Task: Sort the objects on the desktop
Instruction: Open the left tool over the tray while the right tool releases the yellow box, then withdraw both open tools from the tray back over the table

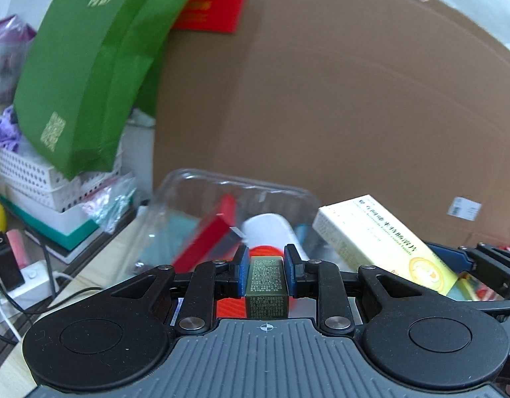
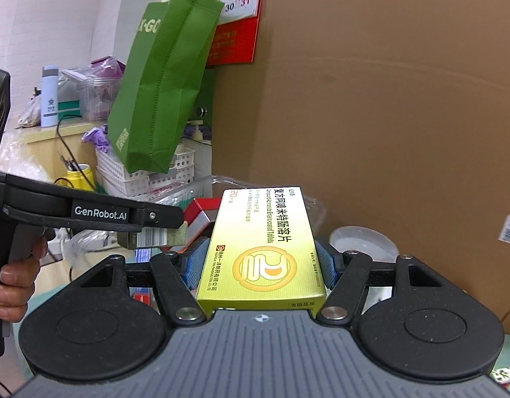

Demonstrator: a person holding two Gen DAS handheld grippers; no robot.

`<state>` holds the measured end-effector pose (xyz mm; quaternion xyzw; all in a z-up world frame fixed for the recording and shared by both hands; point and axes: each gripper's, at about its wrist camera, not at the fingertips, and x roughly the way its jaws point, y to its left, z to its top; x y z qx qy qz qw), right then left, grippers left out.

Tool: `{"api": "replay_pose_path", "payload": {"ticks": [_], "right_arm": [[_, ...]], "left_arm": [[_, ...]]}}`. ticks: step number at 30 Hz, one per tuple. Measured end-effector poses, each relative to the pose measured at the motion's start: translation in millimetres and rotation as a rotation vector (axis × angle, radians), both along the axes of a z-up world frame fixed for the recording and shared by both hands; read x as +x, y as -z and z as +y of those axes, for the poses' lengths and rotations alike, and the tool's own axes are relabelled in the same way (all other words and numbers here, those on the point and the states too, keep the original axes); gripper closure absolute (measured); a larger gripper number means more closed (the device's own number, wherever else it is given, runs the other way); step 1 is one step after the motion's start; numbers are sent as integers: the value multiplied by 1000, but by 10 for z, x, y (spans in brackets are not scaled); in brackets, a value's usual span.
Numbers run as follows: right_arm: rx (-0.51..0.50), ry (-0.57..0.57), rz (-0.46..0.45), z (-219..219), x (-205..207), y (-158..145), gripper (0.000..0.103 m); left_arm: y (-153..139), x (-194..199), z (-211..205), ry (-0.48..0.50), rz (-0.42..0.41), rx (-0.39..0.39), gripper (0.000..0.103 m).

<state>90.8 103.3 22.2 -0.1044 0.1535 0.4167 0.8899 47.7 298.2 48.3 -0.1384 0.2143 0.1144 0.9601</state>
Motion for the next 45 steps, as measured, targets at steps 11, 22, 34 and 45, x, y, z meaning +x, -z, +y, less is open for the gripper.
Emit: {"api": "replay_pose_path", "payload": {"ticks": [11, 22, 34, 45], "right_arm": [[-73, -43, -7, 332, 24, 217, 16], [-51, -23, -25, 162, -54, 225, 1], [-36, 10, -27, -3, -53, 210, 0], [26, 46, -7, -355, -46, 163, 0]], "left_arm": [[188, 88, 242, -13, -20, -15, 36], [212, -9, 152, -24, -67, -60, 0], [174, 22, -215, 47, -26, -1, 0], [104, 33, -674, 115, -18, 44, 0]]}}
